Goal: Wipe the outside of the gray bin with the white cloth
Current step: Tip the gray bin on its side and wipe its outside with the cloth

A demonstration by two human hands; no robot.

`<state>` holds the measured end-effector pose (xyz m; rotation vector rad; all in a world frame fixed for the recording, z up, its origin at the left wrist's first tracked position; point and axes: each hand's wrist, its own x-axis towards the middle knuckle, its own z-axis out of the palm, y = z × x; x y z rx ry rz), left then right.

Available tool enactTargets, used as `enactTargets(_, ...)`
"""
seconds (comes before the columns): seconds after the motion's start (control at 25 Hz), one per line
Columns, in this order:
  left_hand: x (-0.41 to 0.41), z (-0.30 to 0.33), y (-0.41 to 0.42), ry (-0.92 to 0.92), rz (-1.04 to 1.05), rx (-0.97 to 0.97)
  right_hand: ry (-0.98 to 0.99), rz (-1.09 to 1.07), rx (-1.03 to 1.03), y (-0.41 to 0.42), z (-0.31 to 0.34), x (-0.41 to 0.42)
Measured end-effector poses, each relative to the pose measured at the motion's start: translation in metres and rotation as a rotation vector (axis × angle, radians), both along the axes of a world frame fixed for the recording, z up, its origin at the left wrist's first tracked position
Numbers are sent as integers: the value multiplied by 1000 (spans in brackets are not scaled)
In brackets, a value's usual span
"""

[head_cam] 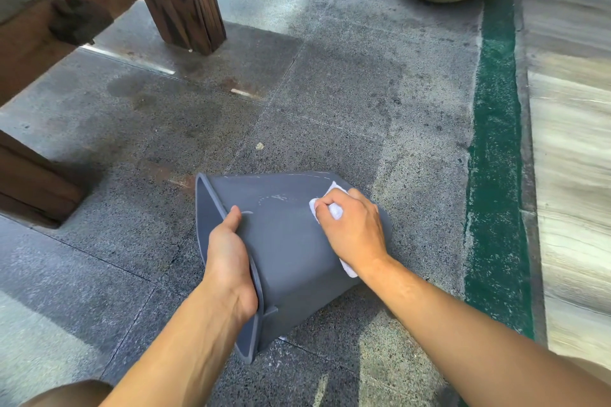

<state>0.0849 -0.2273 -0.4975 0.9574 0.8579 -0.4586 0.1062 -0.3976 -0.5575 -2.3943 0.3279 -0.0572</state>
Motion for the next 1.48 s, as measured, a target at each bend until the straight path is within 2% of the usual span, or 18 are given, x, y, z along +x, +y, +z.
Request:
enactTargets(0.36,1,2,-2,-17,-7,5,-23,-176,83,-43,-25,5)
enactTargets(0.76,-1,1,-2,-27,-53,-28,81,-178,-32,-87,-43,12)
enactTargets(0.88,0,3,-2,-37,-69,-43,141,-160,-120,-99,-46,14)
enactTargets(1.04,0,7,-1,-25,-120,-72,175,-340,-212,-106,-41,16)
enactTargets(1.16,0,11,-1,-23,-125,-85,105,-381,-101,-97,-16,35)
enactTargets(1.28,0,13,-5,-51,-92,-60,39,-342,138,-68,14,45)
enactTargets(1.36,0,13,-8,-44,-87,-26,21,-257,250,-44,29,41)
enactTargets(1.48,-1,13,-11,-31,-163,3,-38,-100,311,-6,43,27)
